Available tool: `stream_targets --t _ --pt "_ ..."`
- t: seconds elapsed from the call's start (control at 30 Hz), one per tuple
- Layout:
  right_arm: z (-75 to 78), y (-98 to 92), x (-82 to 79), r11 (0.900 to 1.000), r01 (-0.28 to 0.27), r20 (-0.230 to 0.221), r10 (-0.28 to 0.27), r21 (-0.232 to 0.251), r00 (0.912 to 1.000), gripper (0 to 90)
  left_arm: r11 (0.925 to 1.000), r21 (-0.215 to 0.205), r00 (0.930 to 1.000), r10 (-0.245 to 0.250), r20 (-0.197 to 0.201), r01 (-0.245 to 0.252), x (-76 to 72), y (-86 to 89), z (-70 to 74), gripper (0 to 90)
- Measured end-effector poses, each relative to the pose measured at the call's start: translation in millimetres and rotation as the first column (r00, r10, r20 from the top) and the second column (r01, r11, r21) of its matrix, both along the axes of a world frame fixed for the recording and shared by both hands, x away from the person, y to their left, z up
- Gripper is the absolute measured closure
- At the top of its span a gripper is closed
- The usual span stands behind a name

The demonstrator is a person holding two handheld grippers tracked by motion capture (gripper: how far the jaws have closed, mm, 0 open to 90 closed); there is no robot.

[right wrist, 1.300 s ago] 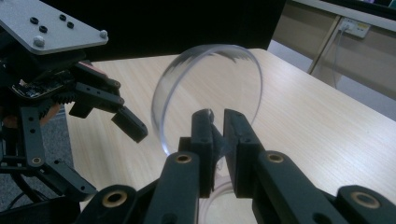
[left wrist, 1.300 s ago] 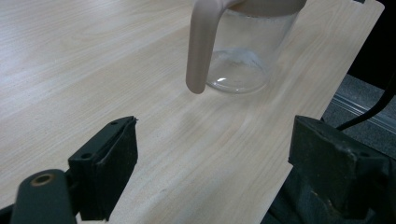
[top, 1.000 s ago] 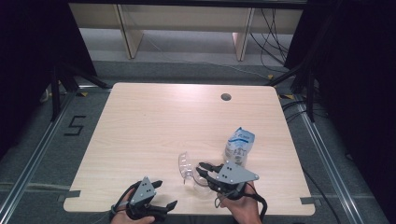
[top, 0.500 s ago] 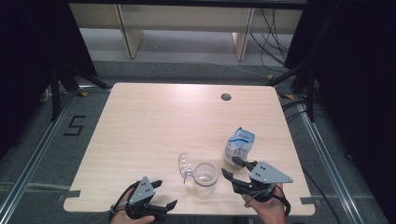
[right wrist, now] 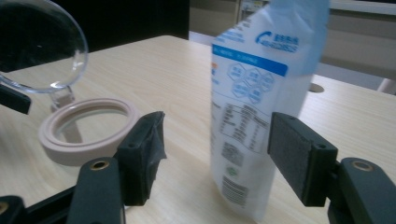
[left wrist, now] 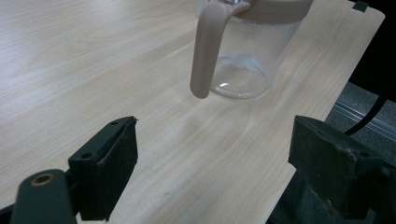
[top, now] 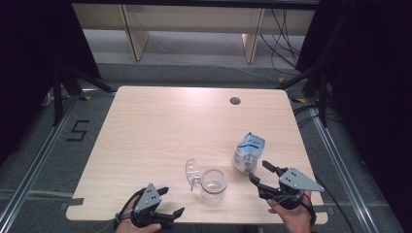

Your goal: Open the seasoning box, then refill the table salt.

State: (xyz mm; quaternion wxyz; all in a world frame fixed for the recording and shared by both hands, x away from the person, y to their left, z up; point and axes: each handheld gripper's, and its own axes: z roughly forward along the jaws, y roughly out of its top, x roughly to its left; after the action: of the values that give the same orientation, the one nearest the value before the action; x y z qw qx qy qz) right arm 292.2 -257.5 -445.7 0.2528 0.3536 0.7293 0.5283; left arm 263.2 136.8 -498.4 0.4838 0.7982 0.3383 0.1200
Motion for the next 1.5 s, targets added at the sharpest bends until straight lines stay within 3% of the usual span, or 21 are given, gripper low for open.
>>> stream_targets --t 0.07,0.1,0.4,0.43,0.47,0.5,0.73,0.8,0.83,0.9,0.97,1.07,1.1,1.17,1.2,1.27,1.37,1.4,1.43,1.5 --pt "-2.5 -2.8 1.6 1.000 0.014 -0.019 -0.014 0.008 0.9997 34.5 0.9997 0.022 0.9998 -0.011 0.016 0.011 0.6 0.8 1.3 15.2" --pt "-4.2 -5.9 5.2 1.000 0.001 0.005 -0.001 -0.012 1.0000 34.0 0.9996 0.025 0.9997 -0.017 0.020 0.016 1.1 0.8 1.3 15.2" --pt "-17.6 -12.0 16.6 1.000 0.016 -0.011 -0.016 0.021 0.9998 17.0 0.9996 0.018 0.9996 -0.020 0.018 0.020 0.8 -0.4 0.5 15.2" --pt "-19.0 -13.3 18.8 1.000 0.015 0.008 -0.016 0.004 0.9999 15.9 0.9995 0.021 0.9995 -0.023 0.023 0.022 1.1 -0.4 0.2 15.2" --pt "-19.9 -12.6 16.2 0.999 0.029 -0.040 -0.028 0.018 0.9988 16.2 0.9998 0.017 0.9999 -0.011 0.004 0.011 -0.1 -1.1 0.1 15.2" --pt "-22.0 -14.5 19.2 1.000 0.021 -0.015 -0.021 -0.001 0.9997 15.8 0.9997 0.019 0.9999 -0.016 0.005 0.016 0.1 -1.1 0.1 15.2" --pt "-30.9 -17.5 29.1 1.000 0.006 -0.021 -0.005 0.026 0.9998 15.7 0.9999 0.006 0.9999 -0.011 0.000 0.011 -0.2 -1.7 -0.4 15.2" --pt "-32.8 -19.8 32.0 1.000 0.011 -0.007 -0.011 -0.002 0.9999 15.7 0.9998 0.014 0.9998 -0.017 0.007 0.017 -0.1 -1.5 -0.2 15.2" --pt "-33.6 -18.7 31.3 1.000 0.018 -0.029 -0.017 0.020 0.9994 15.7 0.9997 0.015 0.9998 -0.018 0.007 0.017 -0.1 -1.5 -0.3 15.2" --pt "-34.2 -18.5 31.2 1.000 0.019 -0.038 -0.019 0.015 0.9991 15.8 0.9990 0.030 0.9992 -0.034 0.023 0.033 1.2 -0.8 -0.1 15.2" --pt "-35.7 -19.2 35.2 1.000 -0.006 -0.034 0.006 0.004 0.9994 15.8 0.9996 0.021 0.9997 -0.019 0.013 0.019 0.0 -1.6 -0.2 15.2" --pt "-37.3 -18.2 36.8 1.000 0.001 -0.021 -0.001 0.000 0.9998 15.7 0.9995 0.021 0.9996 -0.023 0.019 0.023 0.5 -2.2 -0.4 15.2" --pt "-37.3 -18.1 36.8 1.000 0.001 -0.026 -0.001 -0.008 0.9997 15.7 0.9996 0.027 1.0000 -0.007 0.005 0.007 -1.0 -2.4 -0.4 15.2" --pt "-37.9 -17.1 37.8 1.000 0.012 -0.018 -0.012 -0.016 0.9998 15.6 0.9991 0.034 0.9994 -0.027 0.024 0.026 0.0 -1.8 -0.3 15.2" --pt "-38.3 -16.2 37.7 1.000 0.016 -0.033 -0.017 -0.009 0.9993 15.6 0.9995 0.025 0.9997 -0.017 0.016 0.017 -0.9 -2.1 -0.5 15.2" --pt "-39.9 -15.1 42.0 1.000 -0.008 -0.018 0.008 -0.007 0.9998 15.6 0.9994 0.025 0.9994 -0.025 0.023 0.024 -0.5 -1.7 -0.6 15.2" --pt "-41.1 -13.5 45.4 1.000 -0.001 -0.023 0.001 -0.013 0.9997 15.5 0.9996 0.023 0.9995 -0.019 0.024 0.019 -1.0 -1.2 0.2 15.2" --pt "-41.1 -13.6 47.0 1.000 -0.003 -0.005 0.003 -0.031 1.0000 15.5 0.9996 0.023 0.9996 -0.018 0.024 0.018 -1.0 -1.1 0.2 15.2" --pt "-41.2 -12.0 45.5 1.000 0.004 -0.036 -0.005 -0.012 0.9993 15.5 0.9996 0.023 0.9996 -0.017 0.023 0.017 -1.2 -1.1 0.1 15.2" --pt "-42.4 -11.4 49.3 0.999 -0.017 -0.010 0.016 -0.027 0.9998 15.5 0.9996 0.024 0.9995 -0.017 0.027 0.016 -1.9 -0.6 -0.1 15.2"
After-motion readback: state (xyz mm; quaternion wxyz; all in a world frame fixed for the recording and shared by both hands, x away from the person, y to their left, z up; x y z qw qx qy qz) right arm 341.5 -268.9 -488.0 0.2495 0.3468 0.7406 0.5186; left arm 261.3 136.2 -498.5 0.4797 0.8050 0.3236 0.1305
